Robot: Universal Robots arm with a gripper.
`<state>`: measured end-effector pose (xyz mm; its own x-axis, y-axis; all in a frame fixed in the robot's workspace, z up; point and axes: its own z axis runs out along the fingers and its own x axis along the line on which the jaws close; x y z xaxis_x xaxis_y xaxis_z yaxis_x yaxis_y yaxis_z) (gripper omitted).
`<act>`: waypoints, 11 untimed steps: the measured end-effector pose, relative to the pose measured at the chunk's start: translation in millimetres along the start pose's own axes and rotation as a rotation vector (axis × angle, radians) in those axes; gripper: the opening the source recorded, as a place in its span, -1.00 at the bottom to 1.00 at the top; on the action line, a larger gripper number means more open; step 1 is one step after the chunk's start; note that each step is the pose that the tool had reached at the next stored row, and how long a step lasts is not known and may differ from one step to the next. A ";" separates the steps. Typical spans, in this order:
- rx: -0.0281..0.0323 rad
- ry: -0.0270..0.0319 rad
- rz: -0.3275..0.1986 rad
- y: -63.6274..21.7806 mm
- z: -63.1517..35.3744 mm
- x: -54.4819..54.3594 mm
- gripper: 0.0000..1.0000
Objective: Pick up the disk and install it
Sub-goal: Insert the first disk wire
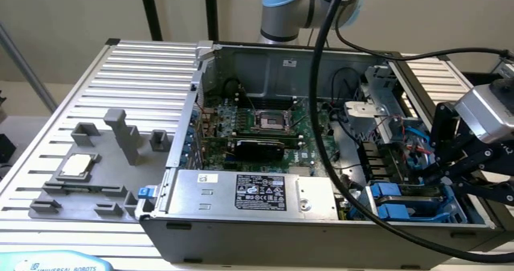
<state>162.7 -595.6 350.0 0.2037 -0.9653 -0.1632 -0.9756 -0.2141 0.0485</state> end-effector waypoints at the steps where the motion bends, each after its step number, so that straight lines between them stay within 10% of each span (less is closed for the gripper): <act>1: -0.0007 0.0002 0.005 0.0 0.0 0.0 -0.68; 5: -0.0031 0.0172 0.024 -0.1 0.1 0.1 -0.68; 11: -0.0122 0.0776 0.047 0.2 0.2 0.0 -0.68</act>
<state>162.5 -595.6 349.8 0.1638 -0.9829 -0.0837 -0.9833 -0.1695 0.0665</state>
